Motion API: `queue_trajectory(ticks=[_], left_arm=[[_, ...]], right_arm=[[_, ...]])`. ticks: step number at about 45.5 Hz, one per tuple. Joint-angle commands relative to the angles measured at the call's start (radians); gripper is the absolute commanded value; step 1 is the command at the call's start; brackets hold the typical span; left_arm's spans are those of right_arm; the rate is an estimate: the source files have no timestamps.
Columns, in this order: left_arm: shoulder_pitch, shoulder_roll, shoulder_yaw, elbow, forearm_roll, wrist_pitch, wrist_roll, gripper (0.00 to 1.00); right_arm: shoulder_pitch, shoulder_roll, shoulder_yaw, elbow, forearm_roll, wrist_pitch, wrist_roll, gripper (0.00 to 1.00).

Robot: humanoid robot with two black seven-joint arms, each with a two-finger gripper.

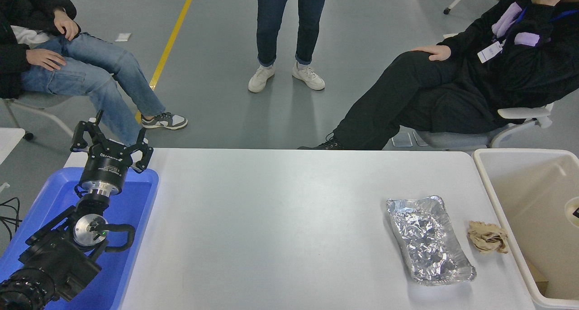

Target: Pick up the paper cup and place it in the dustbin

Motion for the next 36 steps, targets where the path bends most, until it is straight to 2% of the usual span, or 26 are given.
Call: queue_trajectory(ticks=[1,3,14,17,20,30,36], left_arm=[[0.0,0.0,-0.001,0.0,0.002,0.0,0.0,0.98],[0.0,0.0,-0.001,0.001,0.002,0.0,0.0,0.98],[0.0,0.0,-0.001,0.001,0.002,0.0,0.0,0.98],[0.0,0.0,-0.001,0.0,0.002,0.0,0.0,0.98],[0.0,0.0,-0.001,0.0,0.002,0.0,0.0,0.98],[0.0,0.0,0.004,0.001,0.002,0.0,0.0,0.98],[0.0,0.002,0.004,0.0,0.002,0.0,0.0,0.98]], right_arm=[[-0.002,0.012,0.004,-0.01,0.002,-0.067,0.0,0.86],[-0.003,0.011,0.004,-0.005,0.002,-0.093,0.002,0.9],[0.001,0.005,0.053,0.01,0.003,-0.107,0.002,0.92],[0.006,0.005,0.091,0.019,0.01,-0.104,0.002,0.99],[0.053,-0.004,0.107,0.082,0.011,-0.102,0.0,1.0],[0.291,-0.244,0.027,0.462,0.01,-0.079,0.0,1.0],[0.487,-0.282,-0.249,0.65,0.01,-0.067,0.0,1.0]])
